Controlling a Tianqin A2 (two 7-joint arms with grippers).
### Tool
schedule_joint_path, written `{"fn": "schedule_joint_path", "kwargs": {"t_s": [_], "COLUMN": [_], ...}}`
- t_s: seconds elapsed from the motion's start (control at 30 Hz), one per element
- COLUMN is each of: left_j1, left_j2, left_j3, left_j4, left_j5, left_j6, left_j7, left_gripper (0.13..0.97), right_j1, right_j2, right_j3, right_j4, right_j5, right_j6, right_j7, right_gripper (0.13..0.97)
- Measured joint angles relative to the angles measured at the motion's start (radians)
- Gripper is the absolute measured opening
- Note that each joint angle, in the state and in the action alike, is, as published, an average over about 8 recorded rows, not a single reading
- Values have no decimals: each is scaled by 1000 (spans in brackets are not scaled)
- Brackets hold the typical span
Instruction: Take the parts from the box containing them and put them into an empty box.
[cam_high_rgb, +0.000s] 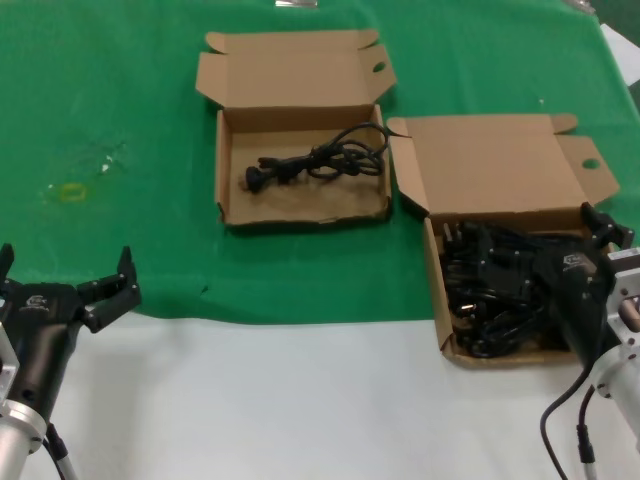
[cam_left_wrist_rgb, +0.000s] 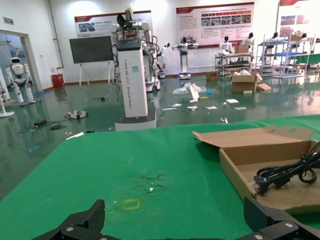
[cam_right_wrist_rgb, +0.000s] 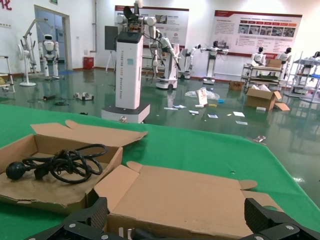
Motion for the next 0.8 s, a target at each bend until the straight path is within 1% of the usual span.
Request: {"fn": "schedule_joint_path", "kwargs": {"t_s": [0.8], "left_j1": [0], "left_j2": [0], "left_j3": [0], "left_j4": [0], "left_j5": [0], "left_j6": [0], "left_j7": [0], "left_gripper": [966], "right_j1": [0], "right_j2": [0], "right_j3": [0], "right_j4": [0], "right_j5": [0], "right_j6": [0], "right_j7": [0], "right_gripper": [966]}}
